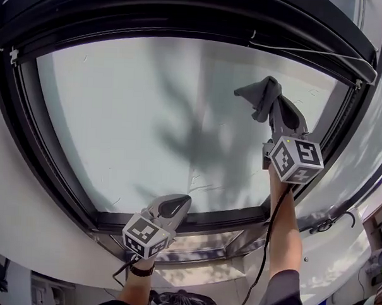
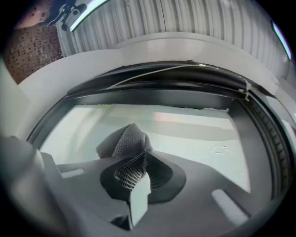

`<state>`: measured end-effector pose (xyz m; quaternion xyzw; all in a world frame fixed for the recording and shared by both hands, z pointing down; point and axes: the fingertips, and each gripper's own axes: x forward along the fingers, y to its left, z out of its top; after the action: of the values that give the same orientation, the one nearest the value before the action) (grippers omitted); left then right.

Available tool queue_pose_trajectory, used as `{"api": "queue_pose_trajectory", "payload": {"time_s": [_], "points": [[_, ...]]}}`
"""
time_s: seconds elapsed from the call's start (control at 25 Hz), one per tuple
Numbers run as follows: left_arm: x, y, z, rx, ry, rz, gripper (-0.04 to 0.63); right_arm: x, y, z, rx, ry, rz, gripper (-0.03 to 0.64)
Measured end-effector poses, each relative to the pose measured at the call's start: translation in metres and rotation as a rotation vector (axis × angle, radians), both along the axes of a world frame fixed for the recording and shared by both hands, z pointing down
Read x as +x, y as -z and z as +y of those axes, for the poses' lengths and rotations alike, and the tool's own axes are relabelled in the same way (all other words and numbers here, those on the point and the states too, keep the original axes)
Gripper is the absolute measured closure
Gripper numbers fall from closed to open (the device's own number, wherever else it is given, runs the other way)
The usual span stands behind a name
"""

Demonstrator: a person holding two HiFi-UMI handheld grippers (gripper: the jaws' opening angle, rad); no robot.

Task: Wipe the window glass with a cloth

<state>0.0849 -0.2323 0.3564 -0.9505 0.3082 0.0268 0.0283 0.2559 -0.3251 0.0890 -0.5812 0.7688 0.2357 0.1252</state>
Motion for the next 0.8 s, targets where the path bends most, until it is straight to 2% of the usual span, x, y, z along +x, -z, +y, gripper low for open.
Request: {"api": "queue_pose_trajectory", "payload": {"time_s": [0.28,0.48,0.68,0.8], "points": [[0.037,0.000,-0.001,-0.004,-0.056,0.005,0.595,0.124,-0.016,-0.010,-0.078,-0.179,-0.101,0.600],[0.043,-0.002,-0.001,-0.010,-0.056,0.006,0.595,0.177,-0.028,-0.010,-0.110,-0.272,-0.149,0.600],[0.038,-0.002,-0.004,-0.014,-0.041,0.006,0.595,0.186,-0.019,-0.005,-0.083,-0.301,-0.178,0.601],[0.034,-0.004,-0.003,-0.015,-0.039,-0.001,0.595,0.155,-0.018,-0.004,-0.067,-0.250,-0.153,0.601]]}}
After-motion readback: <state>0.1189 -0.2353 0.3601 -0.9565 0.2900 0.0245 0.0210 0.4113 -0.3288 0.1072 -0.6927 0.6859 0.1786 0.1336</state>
